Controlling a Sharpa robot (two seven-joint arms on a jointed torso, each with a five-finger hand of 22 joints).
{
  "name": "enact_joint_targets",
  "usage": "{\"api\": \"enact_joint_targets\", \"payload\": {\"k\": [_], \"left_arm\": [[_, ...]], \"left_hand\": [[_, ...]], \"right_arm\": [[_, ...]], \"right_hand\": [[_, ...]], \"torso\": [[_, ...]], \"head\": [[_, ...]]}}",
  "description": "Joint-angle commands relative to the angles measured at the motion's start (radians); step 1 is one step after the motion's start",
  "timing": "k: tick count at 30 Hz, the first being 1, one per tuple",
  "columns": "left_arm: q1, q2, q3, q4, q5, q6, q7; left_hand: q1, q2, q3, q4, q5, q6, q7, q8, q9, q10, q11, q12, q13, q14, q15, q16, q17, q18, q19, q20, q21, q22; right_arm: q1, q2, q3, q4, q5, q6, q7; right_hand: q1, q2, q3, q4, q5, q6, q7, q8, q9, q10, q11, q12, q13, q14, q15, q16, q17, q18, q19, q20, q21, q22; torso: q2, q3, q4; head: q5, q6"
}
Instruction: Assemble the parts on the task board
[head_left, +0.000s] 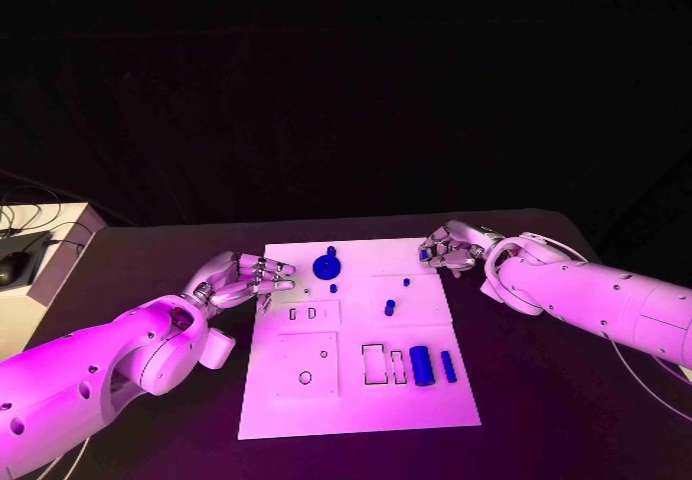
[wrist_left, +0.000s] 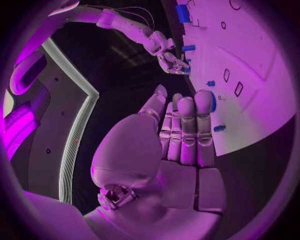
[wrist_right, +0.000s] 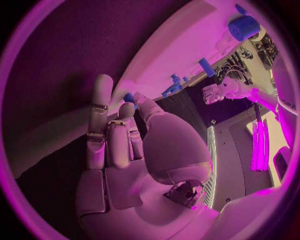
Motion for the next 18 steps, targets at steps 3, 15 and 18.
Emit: {"api": "enact_joint_targets", "payload": {"k": [3, 15, 18], "left_arm": [[-0.001, 0.000, 0.000, 0.001, -0.002, 0.012, 0.006], [-0.001, -0.003, 0.000, -0.003, -0.002, 0.011, 0.006], [-0.001, -0.004, 0.000, -0.005, -0.001, 0.009, 0.007]], "left_hand": [[-0.004, 0.009, 0.005, 0.001, -0.001, 0.002, 0.000, -0.005, -0.001, 0.006, 0.003, -0.003, -0.001, 0.007, 0.000, -0.006, -0.001, 0.027, -0.005, -0.001, -0.003, -0.001], [-0.002, 0.010, 0.005, -0.001, -0.001, 0.002, 0.000, -0.005, -0.001, 0.008, 0.004, -0.007, -0.006, 0.007, 0.000, -0.008, -0.001, 0.027, -0.004, -0.001, -0.005, 0.000], [-0.002, 0.010, 0.005, -0.001, -0.001, 0.002, 0.000, -0.005, -0.001, 0.008, 0.004, -0.007, -0.007, 0.007, 0.000, -0.008, 0.000, 0.027, -0.004, -0.001, -0.006, 0.000]], "right_arm": [[0.001, 0.000, 0.000, 0.005, 0.003, -0.023, 0.003], [0.027, -0.026, 0.002, 0.089, 0.026, -0.029, -0.030], [0.044, -0.034, 0.002, 0.129, 0.033, -0.024, -0.056]], "right_hand": [[-0.007, -0.004, 0.004, -0.001, -0.007, 0.027, 0.021, 0.005, 0.001, 0.000, -0.009, -0.003, 0.002, 0.004, -0.005, -0.004, 0.001, 0.000, 0.038, -0.007, 0.003, -0.001], [-0.002, -0.009, 0.008, -0.008, -0.008, 0.021, 0.025, 0.004, 0.000, 0.002, -0.008, -0.003, 0.003, 0.005, -0.004, -0.004, 0.001, 0.000, 0.038, -0.008, 0.004, -0.002], [-0.003, -0.014, 0.006, -0.010, -0.014, 0.020, 0.026, 0.004, 0.001, 0.002, -0.007, -0.003, 0.004, 0.005, -0.004, -0.004, 0.000, 0.000, 0.038, -0.007, 0.005, -0.002]], "torso": [[0.000, 0.0000, 0.0001], [-0.003, -0.0009, -0.0017], [-0.003, -0.0015, -0.0022]], "head": [[0.002, -0.001], [0.008, -0.007], [0.010, -0.008]]}}
